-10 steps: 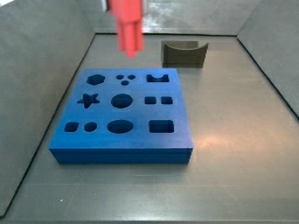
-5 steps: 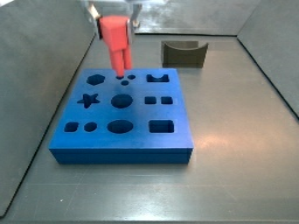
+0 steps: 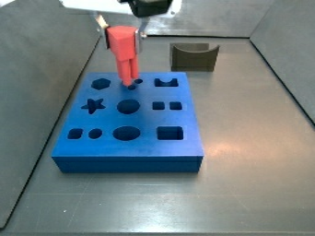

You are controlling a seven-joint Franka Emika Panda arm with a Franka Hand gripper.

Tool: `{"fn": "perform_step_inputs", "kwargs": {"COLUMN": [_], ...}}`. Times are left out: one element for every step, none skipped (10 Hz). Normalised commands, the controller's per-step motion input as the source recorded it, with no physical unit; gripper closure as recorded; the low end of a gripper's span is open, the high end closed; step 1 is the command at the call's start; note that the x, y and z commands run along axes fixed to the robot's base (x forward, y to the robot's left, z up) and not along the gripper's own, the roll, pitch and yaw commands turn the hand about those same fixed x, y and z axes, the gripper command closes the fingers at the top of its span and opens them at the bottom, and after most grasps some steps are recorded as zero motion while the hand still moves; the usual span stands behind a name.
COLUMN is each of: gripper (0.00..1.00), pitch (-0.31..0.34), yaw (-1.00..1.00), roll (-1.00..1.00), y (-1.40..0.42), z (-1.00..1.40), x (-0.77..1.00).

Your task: Insert the 3 prong object.

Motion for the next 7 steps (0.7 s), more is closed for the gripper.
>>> {"fn": "perform_step_inputs", "kwargs": {"gripper": [1.00,1.00,1.00,1.00,1.00,1.00,1.00], "pitch": [0.027,0.017,0.000,0.000,0.000,0.000,0.000], "yaw": [0.00,0.00,0.00,0.02,0.00,0.00,0.00], "roll": [0.00,0.00,0.00,0.00,0.03,0.03,0.01], "y": [0.00,0.00,0.00,0.00,0.00,0.00,0.00], "z": [-0.32,-0.26,-0.22,-0.19,-0.17,-0.13,-0.11], "x": [0.26,0.22,0.05,-0.01,-0.12,-0.16,-0.07]}}
